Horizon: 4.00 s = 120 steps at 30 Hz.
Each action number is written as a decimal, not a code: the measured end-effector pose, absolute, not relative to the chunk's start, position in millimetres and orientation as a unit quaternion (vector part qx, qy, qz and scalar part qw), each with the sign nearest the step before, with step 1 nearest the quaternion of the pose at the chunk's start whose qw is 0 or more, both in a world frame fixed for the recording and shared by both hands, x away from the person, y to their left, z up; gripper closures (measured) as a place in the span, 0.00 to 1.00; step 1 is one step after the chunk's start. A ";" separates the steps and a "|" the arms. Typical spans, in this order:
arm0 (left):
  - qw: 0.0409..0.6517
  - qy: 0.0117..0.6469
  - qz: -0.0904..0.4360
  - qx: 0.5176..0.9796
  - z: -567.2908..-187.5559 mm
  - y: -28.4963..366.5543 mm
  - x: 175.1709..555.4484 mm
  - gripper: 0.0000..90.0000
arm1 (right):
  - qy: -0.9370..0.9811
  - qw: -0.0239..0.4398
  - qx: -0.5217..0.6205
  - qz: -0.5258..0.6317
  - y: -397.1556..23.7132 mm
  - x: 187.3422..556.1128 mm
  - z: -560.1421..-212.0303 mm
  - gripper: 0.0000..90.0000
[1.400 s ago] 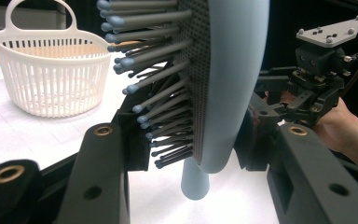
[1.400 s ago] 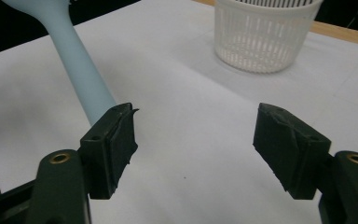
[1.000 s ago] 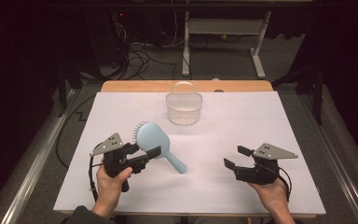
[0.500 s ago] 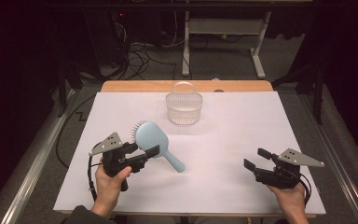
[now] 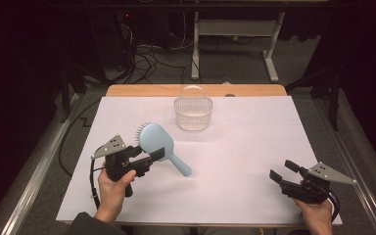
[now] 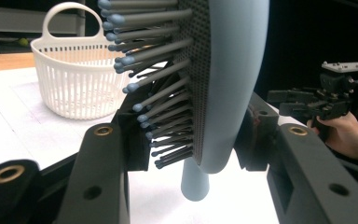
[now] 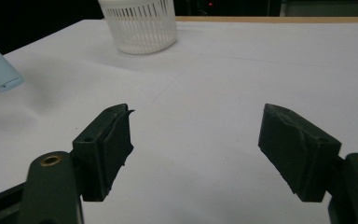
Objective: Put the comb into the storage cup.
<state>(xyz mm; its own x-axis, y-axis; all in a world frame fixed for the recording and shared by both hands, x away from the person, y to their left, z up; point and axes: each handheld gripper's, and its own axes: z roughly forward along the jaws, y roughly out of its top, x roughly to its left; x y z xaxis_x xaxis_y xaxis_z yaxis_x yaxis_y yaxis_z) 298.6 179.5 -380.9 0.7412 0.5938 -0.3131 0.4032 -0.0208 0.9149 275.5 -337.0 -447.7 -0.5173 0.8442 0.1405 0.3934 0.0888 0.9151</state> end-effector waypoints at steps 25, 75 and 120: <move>0.593 0.356 0.098 0.716 -345.9 174.3 340.2 0.61 | 0.704 0.223 0.439 0.511 -339.1 274.0 -454.2 0.29; 0.566 0.369 0.139 0.724 -303.3 128.1 426.2 0.61 | 0.706 0.225 0.441 0.506 -337.7 274.1 -455.2 0.29; 0.506 0.417 0.170 0.736 -323.7 96.5 482.9 0.60 | 0.707 0.220 0.437 0.510 -338.1 274.6 -455.5 0.29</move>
